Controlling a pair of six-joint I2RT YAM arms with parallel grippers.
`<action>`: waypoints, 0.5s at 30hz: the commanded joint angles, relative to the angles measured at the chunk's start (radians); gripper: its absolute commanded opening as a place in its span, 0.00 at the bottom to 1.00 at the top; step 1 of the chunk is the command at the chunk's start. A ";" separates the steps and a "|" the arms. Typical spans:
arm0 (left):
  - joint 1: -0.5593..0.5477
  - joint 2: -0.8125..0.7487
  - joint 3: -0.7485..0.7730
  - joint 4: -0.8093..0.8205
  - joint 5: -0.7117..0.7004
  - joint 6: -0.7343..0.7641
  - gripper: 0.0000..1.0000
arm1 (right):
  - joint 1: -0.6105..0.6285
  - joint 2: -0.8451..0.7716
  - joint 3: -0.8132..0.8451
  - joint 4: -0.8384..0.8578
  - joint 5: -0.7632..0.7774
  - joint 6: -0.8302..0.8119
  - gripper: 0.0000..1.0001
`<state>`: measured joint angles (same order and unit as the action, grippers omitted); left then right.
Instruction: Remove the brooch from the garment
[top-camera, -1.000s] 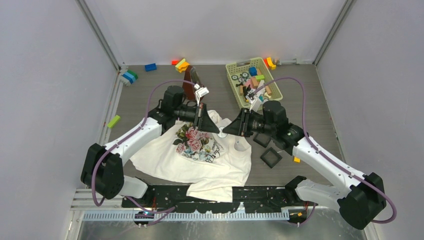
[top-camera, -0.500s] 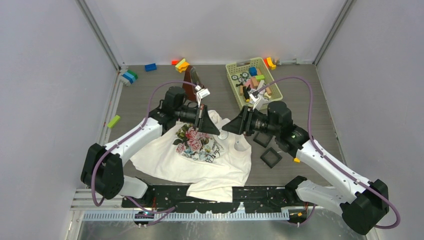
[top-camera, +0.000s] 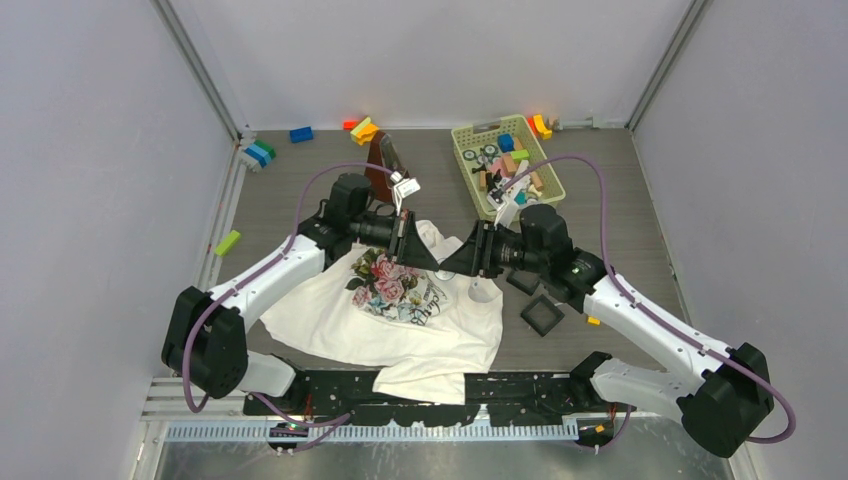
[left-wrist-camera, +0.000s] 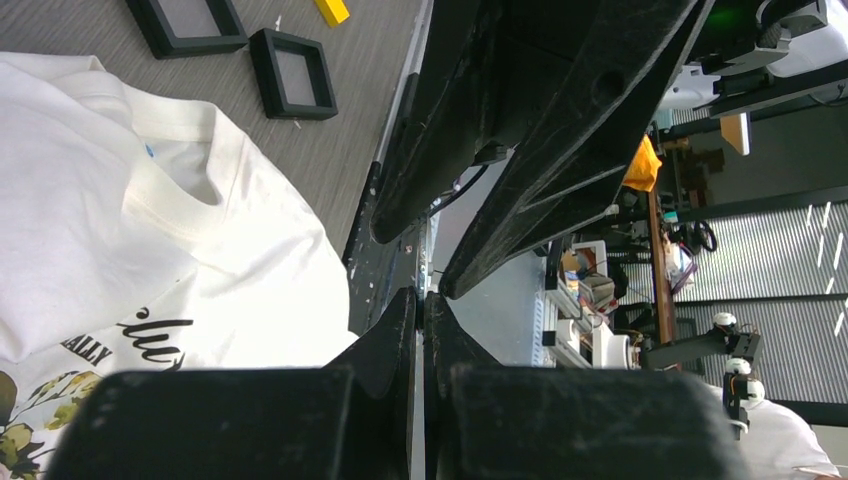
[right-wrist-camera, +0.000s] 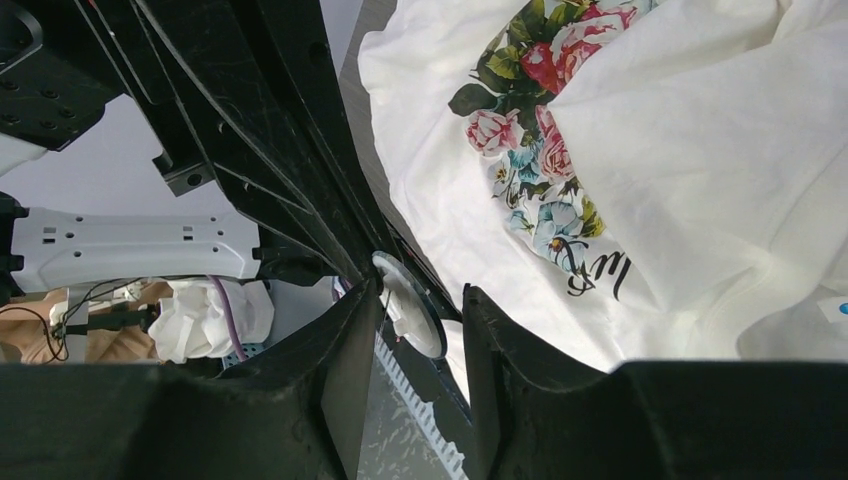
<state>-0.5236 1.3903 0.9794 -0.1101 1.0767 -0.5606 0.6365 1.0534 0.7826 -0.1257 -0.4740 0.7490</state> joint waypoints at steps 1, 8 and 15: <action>-0.006 0.002 0.040 0.006 0.015 0.017 0.00 | 0.008 -0.004 0.040 -0.001 0.026 -0.032 0.41; -0.006 0.000 0.041 0.004 0.019 0.015 0.00 | 0.008 -0.008 0.031 0.004 0.016 -0.036 0.36; -0.007 -0.008 0.029 0.080 0.050 -0.053 0.00 | 0.008 -0.015 0.021 0.022 -0.007 -0.039 0.33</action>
<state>-0.5240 1.3914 0.9794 -0.1081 1.0752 -0.5724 0.6399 1.0534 0.7830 -0.1329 -0.4702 0.7349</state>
